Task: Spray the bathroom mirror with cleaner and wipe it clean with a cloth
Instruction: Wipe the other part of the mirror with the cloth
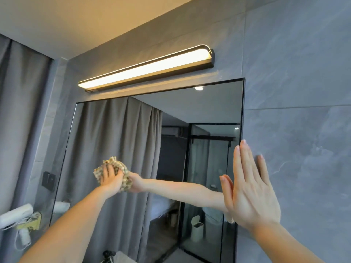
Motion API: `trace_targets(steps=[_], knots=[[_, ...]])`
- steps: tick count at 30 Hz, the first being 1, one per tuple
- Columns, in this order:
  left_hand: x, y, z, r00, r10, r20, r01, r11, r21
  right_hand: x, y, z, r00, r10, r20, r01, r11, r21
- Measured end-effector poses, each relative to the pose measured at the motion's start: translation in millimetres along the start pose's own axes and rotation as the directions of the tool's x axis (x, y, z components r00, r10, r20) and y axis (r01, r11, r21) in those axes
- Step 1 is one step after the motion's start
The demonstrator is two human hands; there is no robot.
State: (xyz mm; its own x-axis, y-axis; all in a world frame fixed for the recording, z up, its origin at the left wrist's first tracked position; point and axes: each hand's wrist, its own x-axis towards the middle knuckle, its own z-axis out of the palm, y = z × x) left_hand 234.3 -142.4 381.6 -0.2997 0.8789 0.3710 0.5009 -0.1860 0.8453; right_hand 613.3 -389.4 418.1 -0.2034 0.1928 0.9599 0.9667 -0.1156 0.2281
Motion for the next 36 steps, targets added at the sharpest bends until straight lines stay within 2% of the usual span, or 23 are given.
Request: trace_targets(steps=[3, 7, 9, 12, 16, 19, 21, 22, 24, 27, 31, 34, 36], knots=[[-9, -30, 20, 0.994, -0.107, -0.013, 0.106, 0.993, -0.046, 1, -1, 0, 1.000, -0.002, 0.002, 0.002, 1.000, 0.002], [-15, -10, 19, 0.986, -0.166, -0.003, 0.165, 0.978, -0.129, 0, -1, -2, 1.000, -0.005, 0.012, 0.005, 1.000, -0.013], [-21, 12, 15, 0.994, -0.106, -0.029, 0.101, 0.986, -0.135, 1, -1, -2, 1.000, -0.003, 0.015, 0.003, 1.000, -0.019], [-37, 57, 15, 0.986, 0.147, -0.083, -0.152, 0.987, -0.058, 1, -2, -2, 1.000, 0.000, 0.013, 0.000, 1.000, -0.016], [-73, 140, 19, 0.859, 0.504, -0.090, -0.497, 0.863, 0.086, 1, -3, -5, 1.000, 0.000, 0.025, 0.000, 1.000, -0.018], [-110, 208, 30, 0.684, 0.729, -0.038, -0.713, 0.678, 0.179, 1, -3, -5, 1.000, 0.004, 0.028, -0.004, 1.000, -0.007], [-132, 238, 42, 0.564, 0.826, 0.019, -0.807, 0.546, 0.223, 1, -2, -5, 1.000, 0.004, 0.026, -0.004, 1.000, 0.001], [-139, 246, 48, 0.527, 0.850, 0.025, -0.826, 0.505, 0.249, 0, -2, -5, 1.000, 0.005, 0.025, -0.005, 1.000, 0.001], [-143, 246, 54, 0.504, 0.864, -0.010, -0.827, 0.485, 0.283, 0, -2, -4, 1.000, 0.004, 0.027, -0.003, 1.000, -0.003], [-131, 222, 55, 0.538, 0.840, -0.073, -0.798, 0.535, 0.276, 0, -2, -4, 1.000, 0.005, 0.021, -0.004, 1.000, -0.007], [-95, 156, 45, 0.713, 0.688, -0.139, -0.653, 0.723, 0.226, -1, -3, -6, 1.000, 0.006, 0.019, -0.006, 1.000, -0.015], [-64, 86, 32, 0.867, 0.487, -0.109, -0.472, 0.871, 0.136, 0, -3, -5, 1.000, 0.005, 0.014, -0.005, 1.000, -0.007], [-60, 39, 33, 0.927, 0.365, -0.091, -0.357, 0.930, 0.089, 0, -3, -5, 1.000, 0.002, 0.012, -0.002, 1.000, 0.003]])
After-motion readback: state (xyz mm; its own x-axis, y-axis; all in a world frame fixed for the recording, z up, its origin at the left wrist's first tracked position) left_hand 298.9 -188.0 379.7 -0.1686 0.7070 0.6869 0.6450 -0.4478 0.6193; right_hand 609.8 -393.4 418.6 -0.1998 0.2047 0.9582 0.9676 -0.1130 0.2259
